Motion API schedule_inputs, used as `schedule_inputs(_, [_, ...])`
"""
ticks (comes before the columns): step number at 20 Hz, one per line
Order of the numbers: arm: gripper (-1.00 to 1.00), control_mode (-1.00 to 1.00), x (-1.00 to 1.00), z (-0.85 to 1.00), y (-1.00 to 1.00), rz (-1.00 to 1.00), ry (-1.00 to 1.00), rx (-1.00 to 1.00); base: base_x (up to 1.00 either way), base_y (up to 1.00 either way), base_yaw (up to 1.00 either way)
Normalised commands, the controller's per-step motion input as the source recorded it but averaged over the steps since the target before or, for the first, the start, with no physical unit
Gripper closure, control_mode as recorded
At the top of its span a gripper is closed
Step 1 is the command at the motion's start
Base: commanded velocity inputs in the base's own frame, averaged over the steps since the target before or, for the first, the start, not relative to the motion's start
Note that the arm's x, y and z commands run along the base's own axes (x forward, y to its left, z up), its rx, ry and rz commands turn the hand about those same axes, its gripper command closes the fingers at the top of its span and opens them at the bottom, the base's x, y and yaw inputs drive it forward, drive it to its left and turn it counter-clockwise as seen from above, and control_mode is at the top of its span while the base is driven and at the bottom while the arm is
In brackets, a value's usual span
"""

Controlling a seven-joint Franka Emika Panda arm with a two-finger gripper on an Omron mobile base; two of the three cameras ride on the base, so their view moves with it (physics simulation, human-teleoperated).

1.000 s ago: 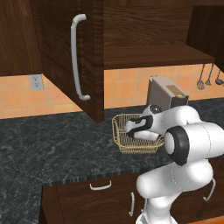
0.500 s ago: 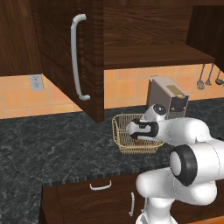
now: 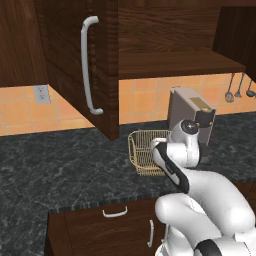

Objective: Open the cabinet, pick up the bread from the cabinet and place it in the basket. Then move the basket to the dining counter.

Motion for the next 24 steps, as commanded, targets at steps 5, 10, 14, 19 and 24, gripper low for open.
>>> schedule_inputs(5, [-1.00, -1.00, -0.60, 0.67, 0.00, -0.13, 0.01, 0.24, 0.00, 0.00, 0.00])
schedule_inputs(10, [-1.00, -1.00, -0.53, 0.36, -0.09, -0.05, 0.09, 0.14, 0.00, 0.00, 0.00])
schedule_inputs(14, [-1.00, -1.00, -0.53, 0.37, -0.18, -0.08, 0.02, 0.31, 0.00, 0.00, 0.00])
schedule_inputs(19, [-1.00, -1.00, -0.47, 0.24, -0.12, -0.07, 0.01, 0.31, 0.00, 0.00, 0.00])
schedule_inputs(24, [-1.00, -1.00, -0.16, 0.00, 0.00, -0.01, 0.04, 0.19, 0.00, 0.00, 0.00])
